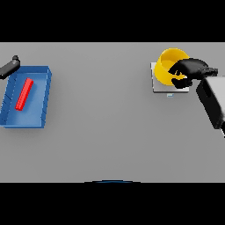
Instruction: Pick up the red beaker and tilt it to pour out 1 green nut into yellow bowl. Pick up the yellow bowl and place it on the metallic measuring scale.
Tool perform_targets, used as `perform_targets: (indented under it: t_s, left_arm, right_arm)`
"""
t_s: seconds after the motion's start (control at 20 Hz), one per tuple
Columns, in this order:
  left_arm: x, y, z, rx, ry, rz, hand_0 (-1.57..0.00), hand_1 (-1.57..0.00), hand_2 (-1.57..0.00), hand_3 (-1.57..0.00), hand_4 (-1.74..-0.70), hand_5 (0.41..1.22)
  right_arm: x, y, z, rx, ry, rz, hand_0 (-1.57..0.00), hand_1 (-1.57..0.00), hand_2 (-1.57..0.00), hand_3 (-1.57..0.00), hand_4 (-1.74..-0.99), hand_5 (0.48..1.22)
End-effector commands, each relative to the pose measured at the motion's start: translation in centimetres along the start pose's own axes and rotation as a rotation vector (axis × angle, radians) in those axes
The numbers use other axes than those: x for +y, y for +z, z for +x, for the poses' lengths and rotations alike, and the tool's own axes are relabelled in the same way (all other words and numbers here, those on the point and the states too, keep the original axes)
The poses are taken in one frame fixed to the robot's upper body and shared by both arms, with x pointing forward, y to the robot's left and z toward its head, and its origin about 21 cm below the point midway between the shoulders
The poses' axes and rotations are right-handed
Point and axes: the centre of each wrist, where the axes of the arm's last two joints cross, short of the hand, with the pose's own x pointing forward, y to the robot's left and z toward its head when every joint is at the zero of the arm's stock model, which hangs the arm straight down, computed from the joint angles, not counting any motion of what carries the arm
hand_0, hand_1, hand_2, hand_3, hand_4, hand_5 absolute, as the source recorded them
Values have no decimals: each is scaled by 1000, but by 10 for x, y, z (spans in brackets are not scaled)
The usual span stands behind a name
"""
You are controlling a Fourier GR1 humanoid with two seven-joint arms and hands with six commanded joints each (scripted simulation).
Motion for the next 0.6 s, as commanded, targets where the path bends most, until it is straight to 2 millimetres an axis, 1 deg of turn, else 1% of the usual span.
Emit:
perform_targets:
  t_s: [0.0,0.1,0.2,0.25,0.3,0.35,0.4,0.45,0.5,0.55]
  left_arm:
    - [1,1,2,-8,1,-1,1,1,1,1,-846,766]
    - [0,0,4,-18,-2,-3,1,1,1,1,-854,771]
    - [3,-1,6,-18,4,3,1,1,1,1,-853,771]
    - [-2,1,4,-24,3,-5,1,1,1,1,-854,770]
    - [0,1,4,-21,3,2,1,1,1,1,-856,772]
    - [-2,3,3,-18,-1,3,1,1,1,1,-854,774]
    - [-2,3,0,-15,-1,-1,1,1,1,1,-853,772]
    - [-5,4,1,-15,9,-6,1,1,1,1,-855,771]
    - [1,2,4,-15,5,10,1,1,1,1,-851,770]
    - [-1,5,6,-17,6,6,1,1,1,1,-851,768]
  right_arm:
    - [-3,2,-2,1,-3,3,-581,-436,-457,-662,-1528,899]
    - [-2,2,-3,13,-4,17,-372,-279,-345,-558,-1501,865]
    - [-3,2,-4,22,8,23,-237,-178,-256,-465,-1471,836]
    - [-1,1,-3,16,19,35,-190,-142,-216,-428,-1460,826]
    - [1,3,-6,12,23,41,-152,-114,-182,-397,-1452,818]
    - [1,5,-9,14,22,37,-121,-91,-145,-360,-1442,811]
    - [-1,5,-7,10,30,36,-97,-72,-116,-325,-1432,807]
    - [-4,6,-7,12,42,35,-77,-58,-93,-297,-1424,804]
    - [-6,6,-7,11,39,37,-62,-46,-74,-277,-1418,801]
    - [-5,5,-7,19,39,36,-49,-37,-59,-263,-1414,796]
